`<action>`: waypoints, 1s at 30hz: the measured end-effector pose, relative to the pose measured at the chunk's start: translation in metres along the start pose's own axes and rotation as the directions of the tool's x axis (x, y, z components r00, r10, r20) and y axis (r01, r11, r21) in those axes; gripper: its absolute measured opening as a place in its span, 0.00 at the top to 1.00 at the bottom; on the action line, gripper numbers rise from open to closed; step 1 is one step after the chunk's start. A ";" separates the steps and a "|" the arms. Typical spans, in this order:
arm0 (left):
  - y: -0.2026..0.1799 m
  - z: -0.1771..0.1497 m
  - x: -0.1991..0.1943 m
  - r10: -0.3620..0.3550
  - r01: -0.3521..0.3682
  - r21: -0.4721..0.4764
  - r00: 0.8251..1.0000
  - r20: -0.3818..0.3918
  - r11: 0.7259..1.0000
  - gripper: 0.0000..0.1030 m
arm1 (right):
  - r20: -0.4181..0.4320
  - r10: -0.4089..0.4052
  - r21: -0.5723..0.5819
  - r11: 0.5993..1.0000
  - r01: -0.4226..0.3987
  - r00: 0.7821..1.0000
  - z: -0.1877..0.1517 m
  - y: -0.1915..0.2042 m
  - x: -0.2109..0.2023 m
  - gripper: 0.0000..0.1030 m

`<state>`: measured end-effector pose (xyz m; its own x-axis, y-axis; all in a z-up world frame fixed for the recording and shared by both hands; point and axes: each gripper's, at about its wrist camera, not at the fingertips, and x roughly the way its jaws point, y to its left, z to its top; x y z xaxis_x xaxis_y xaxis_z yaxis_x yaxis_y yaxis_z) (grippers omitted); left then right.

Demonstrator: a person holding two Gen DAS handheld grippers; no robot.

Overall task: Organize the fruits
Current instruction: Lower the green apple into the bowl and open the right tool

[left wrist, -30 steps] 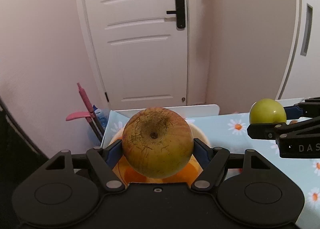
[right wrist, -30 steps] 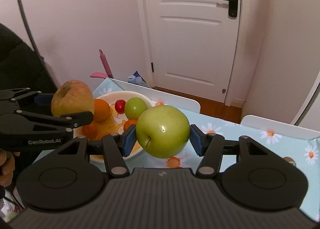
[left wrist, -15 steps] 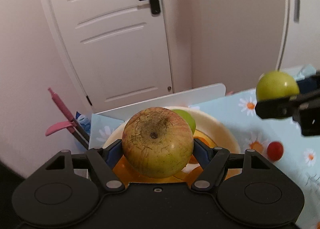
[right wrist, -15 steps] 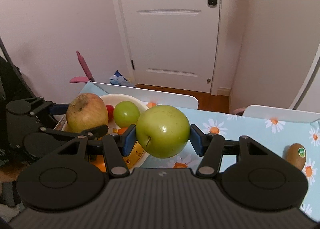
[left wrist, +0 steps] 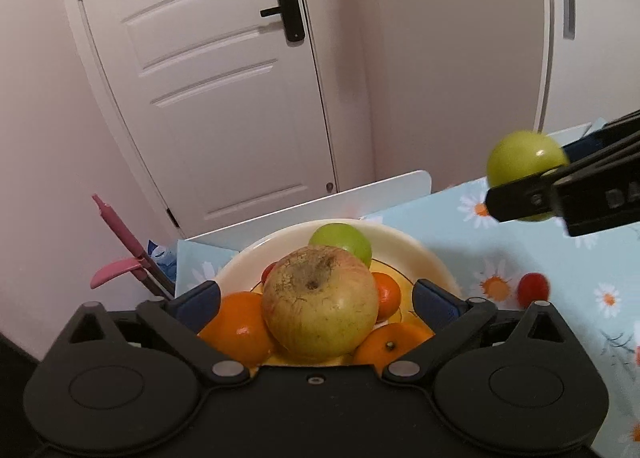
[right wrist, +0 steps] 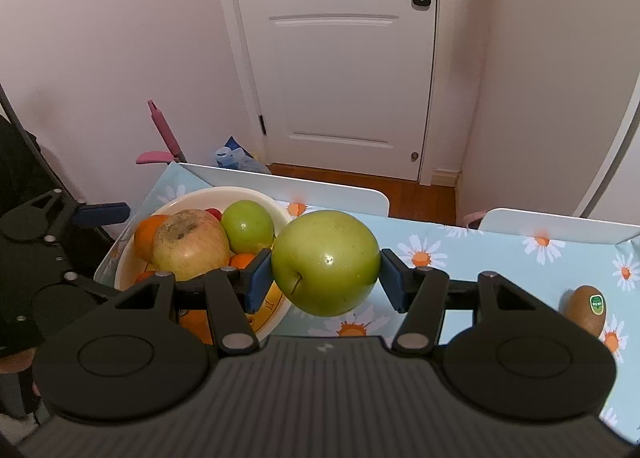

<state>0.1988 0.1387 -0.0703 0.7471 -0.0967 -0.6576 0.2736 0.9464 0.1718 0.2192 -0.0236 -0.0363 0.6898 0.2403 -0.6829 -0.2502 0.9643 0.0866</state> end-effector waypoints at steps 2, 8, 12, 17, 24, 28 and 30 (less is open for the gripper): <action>0.001 0.000 -0.007 0.009 -0.009 -0.019 1.000 0.005 1.000 0.00 | -0.004 0.011 -0.009 1.000 -0.011 1.000 0.000 0.000 0.001 0.30; 0.002 -0.005 -0.027 0.028 -0.027 -0.096 1.000 0.008 0.995 0.00 | -0.021 0.058 -0.058 0.997 -0.059 0.998 0.002 0.003 0.009 0.30; 0.002 -0.012 -0.040 0.054 -0.054 -0.127 0.999 -0.002 0.990 0.00 | -0.037 0.100 -0.091 0.990 -0.103 0.994 0.002 0.010 0.019 0.30; 0.006 -0.021 -0.049 0.027 -0.032 -0.188 0.999 -0.029 0.982 0.00 | -0.069 0.136 -0.133 0.981 -0.144 0.988 -0.002 0.021 0.039 0.30; 0.004 -0.035 -0.053 0.057 -0.067 -0.210 0.997 -0.053 0.975 0.00 | -0.108 0.167 -0.157 0.970 -0.183 0.980 -0.014 0.029 0.064 0.30; 0.003 -0.040 -0.051 0.053 -0.067 -0.224 0.996 -0.067 0.972 0.00 | -0.112 0.182 -0.171 0.965 -0.199 0.977 -0.017 0.033 0.069 0.29; 0.003 -0.042 -0.051 0.048 -0.063 -0.231 0.997 -0.068 0.971 0.00 | -0.105 0.187 -0.173 0.964 -0.203 0.977 -0.017 0.034 0.069 0.17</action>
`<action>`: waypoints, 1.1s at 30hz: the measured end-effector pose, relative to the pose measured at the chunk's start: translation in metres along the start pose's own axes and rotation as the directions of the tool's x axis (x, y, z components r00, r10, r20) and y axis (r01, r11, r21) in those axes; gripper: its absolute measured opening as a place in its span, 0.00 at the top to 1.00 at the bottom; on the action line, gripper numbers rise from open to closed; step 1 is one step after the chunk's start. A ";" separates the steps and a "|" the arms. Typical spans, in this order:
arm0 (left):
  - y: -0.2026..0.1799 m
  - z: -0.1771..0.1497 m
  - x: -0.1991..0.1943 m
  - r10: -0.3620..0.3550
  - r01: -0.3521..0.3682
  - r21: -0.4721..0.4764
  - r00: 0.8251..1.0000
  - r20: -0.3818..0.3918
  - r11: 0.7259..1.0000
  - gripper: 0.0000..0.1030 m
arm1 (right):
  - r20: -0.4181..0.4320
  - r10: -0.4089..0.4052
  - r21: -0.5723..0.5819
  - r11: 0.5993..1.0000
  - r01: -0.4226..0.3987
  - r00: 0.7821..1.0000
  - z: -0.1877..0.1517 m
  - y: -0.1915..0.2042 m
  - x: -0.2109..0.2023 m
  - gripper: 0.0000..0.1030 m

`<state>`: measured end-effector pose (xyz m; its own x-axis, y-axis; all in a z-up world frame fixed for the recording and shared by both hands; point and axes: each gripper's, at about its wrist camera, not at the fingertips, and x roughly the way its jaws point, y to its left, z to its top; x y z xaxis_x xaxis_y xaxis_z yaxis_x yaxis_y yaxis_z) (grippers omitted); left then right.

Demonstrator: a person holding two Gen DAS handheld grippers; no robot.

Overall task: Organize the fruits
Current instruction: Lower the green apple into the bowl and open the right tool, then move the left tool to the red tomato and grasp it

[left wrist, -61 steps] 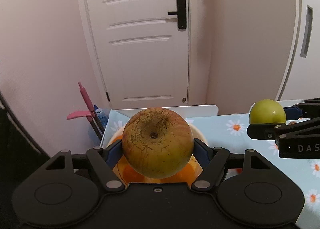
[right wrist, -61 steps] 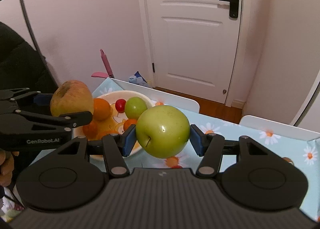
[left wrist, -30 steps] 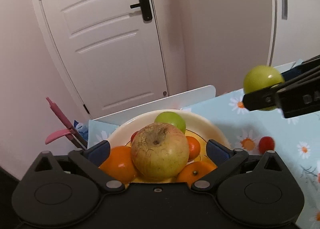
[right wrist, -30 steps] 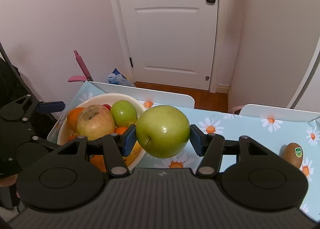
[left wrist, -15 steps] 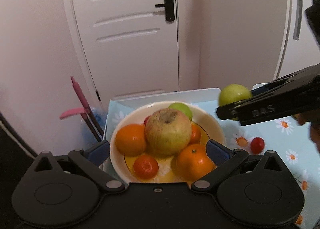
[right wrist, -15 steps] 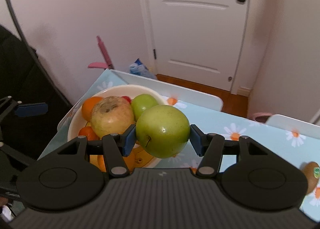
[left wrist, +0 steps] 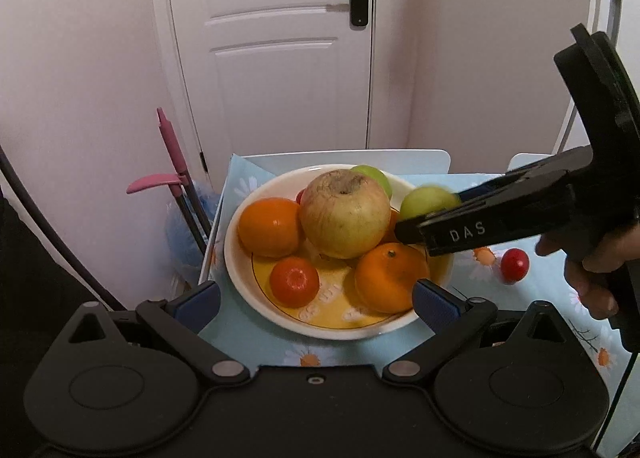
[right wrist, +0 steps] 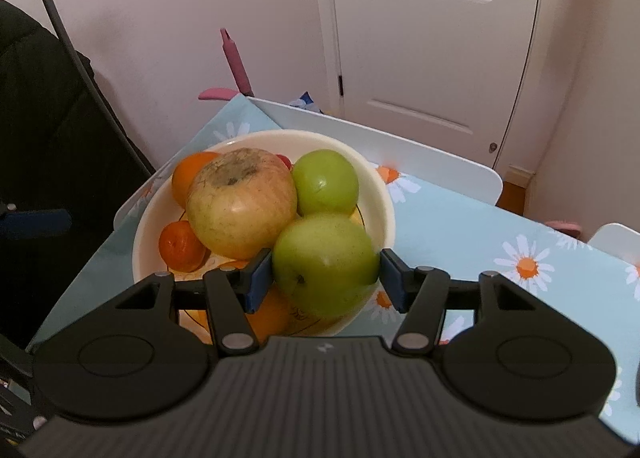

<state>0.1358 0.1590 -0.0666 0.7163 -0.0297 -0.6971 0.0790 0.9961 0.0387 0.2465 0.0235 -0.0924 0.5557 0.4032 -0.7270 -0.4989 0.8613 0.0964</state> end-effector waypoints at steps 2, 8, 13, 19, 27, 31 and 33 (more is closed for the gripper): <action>-0.001 -0.001 -0.001 -0.003 0.003 -0.002 1.000 -0.003 1.000 0.00 | 0.026 -0.007 -0.005 1.000 0.007 1.000 0.001 0.000 -0.006 0.00; 0.000 -0.002 -0.006 -0.001 0.000 -0.022 1.000 -0.010 1.000 0.00 | 0.053 -0.030 -0.013 0.999 0.031 0.998 0.000 0.001 -0.023 0.00; 0.003 0.001 -0.014 0.000 0.000 -0.038 1.000 0.000 0.999 0.00 | 0.079 -0.037 -0.009 0.999 0.038 0.996 0.000 0.004 -0.041 0.00; 0.004 0.010 -0.027 -0.021 0.022 -0.039 0.999 0.026 0.999 0.00 | 0.101 -0.055 0.017 0.998 0.054 0.993 0.000 0.008 -0.067 0.00; -0.006 0.019 -0.044 -0.052 0.051 0.009 0.996 0.073 0.999 0.00 | 0.138 -0.123 0.076 0.991 0.113 0.983 -0.007 0.006 -0.111 0.00; -0.015 0.020 -0.053 -0.056 0.054 0.024 0.994 0.089 0.998 0.00 | 0.147 -0.154 0.100 0.985 0.141 0.977 -0.017 -0.003 -0.131 0.00; -0.022 0.020 -0.059 -0.052 0.050 0.027 0.994 0.099 0.998 0.00 | 0.148 -0.163 0.113 0.983 0.147 0.975 -0.023 -0.010 -0.142 0.00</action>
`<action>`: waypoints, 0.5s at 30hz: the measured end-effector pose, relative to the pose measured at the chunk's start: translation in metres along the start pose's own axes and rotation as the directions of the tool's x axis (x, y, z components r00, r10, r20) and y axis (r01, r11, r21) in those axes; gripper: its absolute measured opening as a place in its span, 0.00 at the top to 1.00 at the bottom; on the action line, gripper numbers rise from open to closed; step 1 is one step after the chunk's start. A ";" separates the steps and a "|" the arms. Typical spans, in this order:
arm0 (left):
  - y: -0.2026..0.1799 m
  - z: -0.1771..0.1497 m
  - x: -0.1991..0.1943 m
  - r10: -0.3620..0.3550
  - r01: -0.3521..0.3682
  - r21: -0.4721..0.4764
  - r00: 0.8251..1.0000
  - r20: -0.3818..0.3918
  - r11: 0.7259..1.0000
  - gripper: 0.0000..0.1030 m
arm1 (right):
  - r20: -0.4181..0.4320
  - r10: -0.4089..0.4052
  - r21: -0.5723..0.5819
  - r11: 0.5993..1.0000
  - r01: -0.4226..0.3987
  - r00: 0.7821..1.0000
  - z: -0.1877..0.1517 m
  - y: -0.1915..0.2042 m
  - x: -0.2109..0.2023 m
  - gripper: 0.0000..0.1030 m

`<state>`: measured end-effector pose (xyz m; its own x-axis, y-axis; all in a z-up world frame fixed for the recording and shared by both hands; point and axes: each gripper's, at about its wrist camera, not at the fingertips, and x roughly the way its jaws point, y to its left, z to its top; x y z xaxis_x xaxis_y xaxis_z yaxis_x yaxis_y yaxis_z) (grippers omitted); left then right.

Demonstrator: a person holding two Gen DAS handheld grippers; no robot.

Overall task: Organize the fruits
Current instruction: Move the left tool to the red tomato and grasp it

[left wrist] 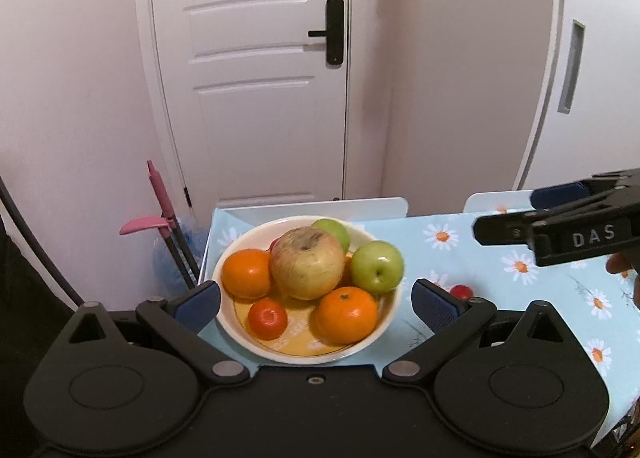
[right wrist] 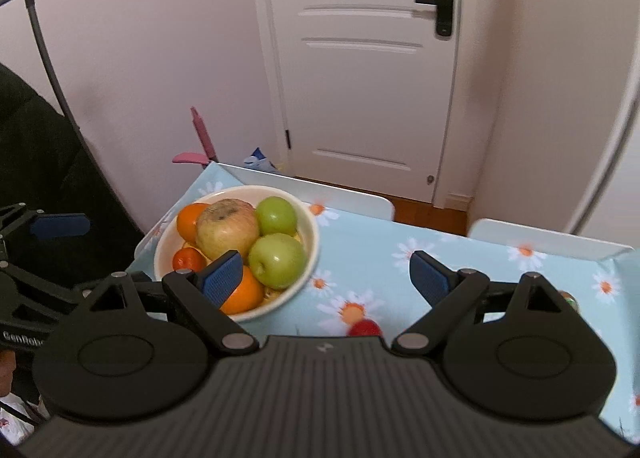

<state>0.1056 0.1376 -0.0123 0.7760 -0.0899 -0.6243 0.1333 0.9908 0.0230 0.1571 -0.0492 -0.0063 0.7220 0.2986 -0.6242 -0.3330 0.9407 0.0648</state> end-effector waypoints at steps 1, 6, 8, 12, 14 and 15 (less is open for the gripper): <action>-0.004 0.000 -0.003 0.003 -0.003 0.001 1.000 0.004 1.000 0.00 | 0.001 -0.004 0.003 1.000 0.004 1.000 -0.002 -0.004 -0.005 0.00; -0.030 0.001 -0.014 0.031 -0.031 -0.014 0.999 0.018 0.999 0.00 | 0.006 -0.016 0.005 1.000 0.016 1.000 -0.015 -0.034 -0.028 0.00; -0.044 0.000 -0.015 0.046 -0.045 -0.036 0.999 0.010 0.998 0.01 | 0.003 -0.015 0.007 1.000 0.015 1.000 -0.020 -0.048 -0.035 0.00; -0.074 -0.002 -0.014 0.062 -0.062 -0.062 0.998 0.000 0.996 0.02 | -0.009 -0.022 0.004 1.000 0.022 1.000 -0.030 -0.080 -0.046 0.00; -0.092 -0.004 -0.010 0.076 -0.076 -0.062 0.997 -0.005 0.995 0.02 | -0.014 -0.027 -0.005 1.000 0.027 1.000 -0.035 -0.094 -0.048 0.00; -0.099 -0.005 -0.008 0.080 -0.081 -0.063 0.997 -0.007 0.995 0.02 | -0.015 -0.027 -0.009 1.000 0.027 1.000 -0.037 -0.102 -0.049 0.00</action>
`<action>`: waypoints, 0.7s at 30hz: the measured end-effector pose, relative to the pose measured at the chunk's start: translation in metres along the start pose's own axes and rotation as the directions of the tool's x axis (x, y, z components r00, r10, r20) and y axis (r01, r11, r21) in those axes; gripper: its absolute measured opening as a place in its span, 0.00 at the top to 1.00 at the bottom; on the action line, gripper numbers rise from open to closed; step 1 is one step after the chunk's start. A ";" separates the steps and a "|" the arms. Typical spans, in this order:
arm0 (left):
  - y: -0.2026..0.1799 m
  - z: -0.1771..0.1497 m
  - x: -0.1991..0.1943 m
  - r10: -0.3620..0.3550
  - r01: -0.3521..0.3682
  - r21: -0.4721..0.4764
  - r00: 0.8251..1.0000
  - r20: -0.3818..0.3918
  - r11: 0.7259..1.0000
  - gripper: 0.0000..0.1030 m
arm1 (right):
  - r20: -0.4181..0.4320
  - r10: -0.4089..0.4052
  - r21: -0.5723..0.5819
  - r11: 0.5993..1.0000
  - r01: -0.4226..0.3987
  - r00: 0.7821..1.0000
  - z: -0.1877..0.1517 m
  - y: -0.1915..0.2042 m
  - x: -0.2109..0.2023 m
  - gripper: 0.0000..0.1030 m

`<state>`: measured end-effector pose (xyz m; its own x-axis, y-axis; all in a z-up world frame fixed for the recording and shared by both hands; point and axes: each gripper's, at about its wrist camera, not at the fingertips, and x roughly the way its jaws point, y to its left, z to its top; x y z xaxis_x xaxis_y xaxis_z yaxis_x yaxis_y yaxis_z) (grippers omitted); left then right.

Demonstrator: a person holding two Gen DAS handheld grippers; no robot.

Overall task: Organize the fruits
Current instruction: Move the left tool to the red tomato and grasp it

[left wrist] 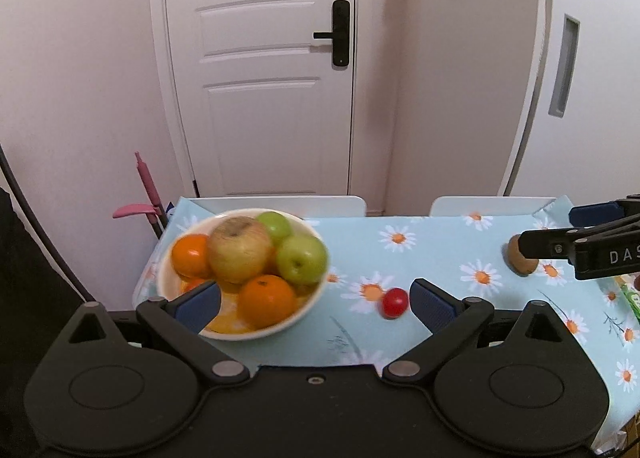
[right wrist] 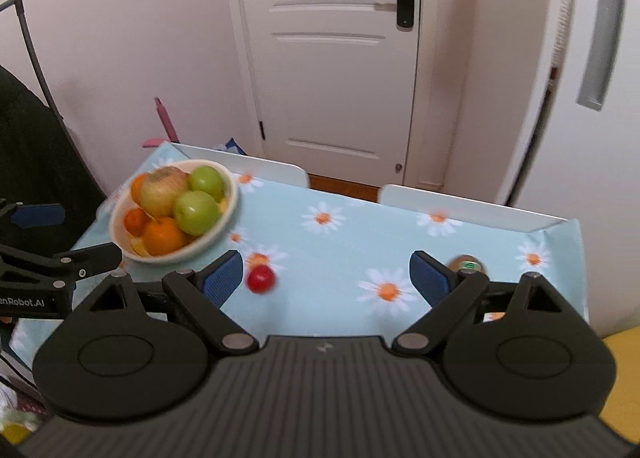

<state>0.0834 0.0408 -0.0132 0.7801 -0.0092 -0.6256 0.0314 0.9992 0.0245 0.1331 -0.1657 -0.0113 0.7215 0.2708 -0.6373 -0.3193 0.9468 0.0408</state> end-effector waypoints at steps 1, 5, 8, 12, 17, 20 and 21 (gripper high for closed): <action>-0.008 -0.001 0.002 0.003 -0.003 -0.001 1.000 -0.002 1.000 0.03 | -0.003 0.001 -0.005 1.000 -0.001 1.000 -0.003 -0.008 0.000 0.00; -0.038 -0.005 0.019 0.022 -0.022 -0.009 1.000 -0.014 1.000 0.06 | -0.009 0.008 -0.018 1.000 -0.008 1.000 -0.013 -0.038 0.004 0.00; -0.055 -0.009 0.034 0.034 -0.034 -0.014 0.999 -0.019 0.999 0.08 | -0.016 0.013 -0.027 1.000 -0.013 1.000 -0.018 -0.060 0.011 0.00; -0.070 -0.013 0.058 0.044 -0.045 -0.025 0.998 -0.041 0.999 0.13 | -0.022 0.015 -0.036 0.999 -0.015 1.000 -0.026 -0.086 0.025 0.00; -0.078 -0.019 0.091 0.053 -0.056 -0.037 0.995 -0.081 0.998 0.27 | -0.039 0.013 -0.028 0.999 -0.015 0.999 -0.035 -0.110 0.047 0.00; -0.080 -0.024 0.111 0.055 -0.059 -0.037 0.994 -0.097 0.998 0.27 | -0.050 0.012 -0.024 1.000 -0.013 0.999 -0.039 -0.120 0.062 0.00; -0.081 -0.025 0.116 0.057 -0.061 -0.033 0.993 -0.103 0.998 0.27 | -0.052 0.012 -0.021 1.000 -0.013 0.999 -0.040 -0.123 0.065 0.00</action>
<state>0.1556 -0.0402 -0.1071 0.7124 0.0520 -0.6998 -0.0367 0.9986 0.0369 0.1946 -0.2710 -0.0892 0.6843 0.2730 -0.6762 -0.3420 0.9391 0.0330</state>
